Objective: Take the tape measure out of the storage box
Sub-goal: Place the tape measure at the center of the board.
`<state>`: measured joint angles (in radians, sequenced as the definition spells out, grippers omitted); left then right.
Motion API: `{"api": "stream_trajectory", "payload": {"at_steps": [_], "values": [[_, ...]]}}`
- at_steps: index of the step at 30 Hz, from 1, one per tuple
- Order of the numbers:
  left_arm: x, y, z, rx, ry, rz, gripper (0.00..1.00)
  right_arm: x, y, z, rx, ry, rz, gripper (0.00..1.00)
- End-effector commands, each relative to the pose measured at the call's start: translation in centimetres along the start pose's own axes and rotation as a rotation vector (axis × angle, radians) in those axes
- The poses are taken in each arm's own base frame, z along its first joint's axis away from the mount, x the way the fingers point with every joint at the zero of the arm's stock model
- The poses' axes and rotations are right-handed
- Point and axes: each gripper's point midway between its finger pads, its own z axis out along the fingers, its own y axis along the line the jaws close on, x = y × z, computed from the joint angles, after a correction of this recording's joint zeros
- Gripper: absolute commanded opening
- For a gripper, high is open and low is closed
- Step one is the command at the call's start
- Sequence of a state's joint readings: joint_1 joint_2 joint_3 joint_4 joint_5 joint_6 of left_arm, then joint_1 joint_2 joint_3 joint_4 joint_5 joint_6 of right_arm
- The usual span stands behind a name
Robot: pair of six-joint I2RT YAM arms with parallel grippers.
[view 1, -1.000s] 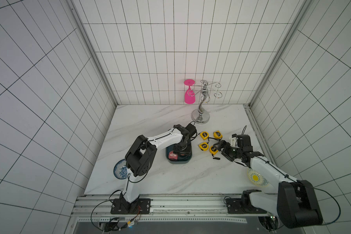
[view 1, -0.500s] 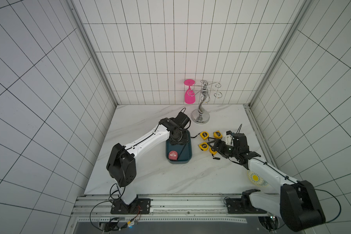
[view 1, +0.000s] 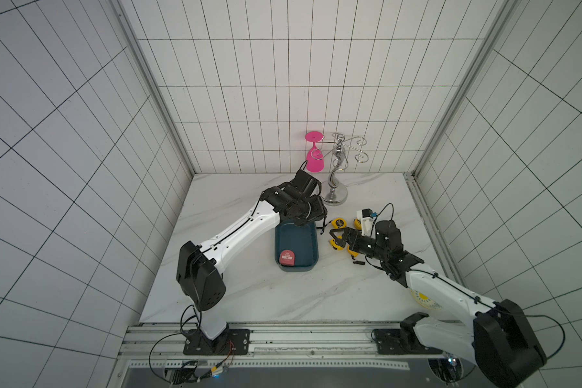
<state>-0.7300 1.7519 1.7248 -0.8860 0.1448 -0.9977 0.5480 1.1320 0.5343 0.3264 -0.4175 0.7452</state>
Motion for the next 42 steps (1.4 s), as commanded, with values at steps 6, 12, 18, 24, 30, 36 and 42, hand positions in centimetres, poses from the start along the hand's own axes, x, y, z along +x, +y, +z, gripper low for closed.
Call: {"api": "stream_trajectory", "payload": {"at_steps": [6,12,18,24,30,36,42], "values": [[0.5,-4.6,-2.5,0.176,0.004,-0.065,0.00,-4.5,4.9,-1.4,-0.109,-0.204,-0.124,0.94],[1.1,-6.0,-2.4,0.245,0.028,-0.098,0.00,-5.2,5.9,-1.5,-0.139,-0.224,-0.144,0.94],[2.2,-7.0,-2.2,0.293,0.080,-0.117,0.00,-5.7,6.5,-1.5,-0.160,-0.247,-0.154,0.94],[2.7,-7.0,-2.4,0.306,0.099,-0.121,0.00,-5.8,6.8,-1.4,-0.178,-0.257,-0.163,0.91],[3.8,-6.9,-1.9,0.332,0.150,-0.153,0.00,-5.9,6.8,-1.0,-0.186,-0.253,-0.159,0.82],[4.2,-7.0,-1.8,0.357,0.171,-0.168,0.00,-5.7,6.8,-0.7,-0.202,-0.247,-0.144,0.59],[4.1,-6.9,-1.6,0.363,0.172,-0.169,0.00,-5.3,6.3,-0.6,-0.192,-0.234,-0.128,0.41]]}}
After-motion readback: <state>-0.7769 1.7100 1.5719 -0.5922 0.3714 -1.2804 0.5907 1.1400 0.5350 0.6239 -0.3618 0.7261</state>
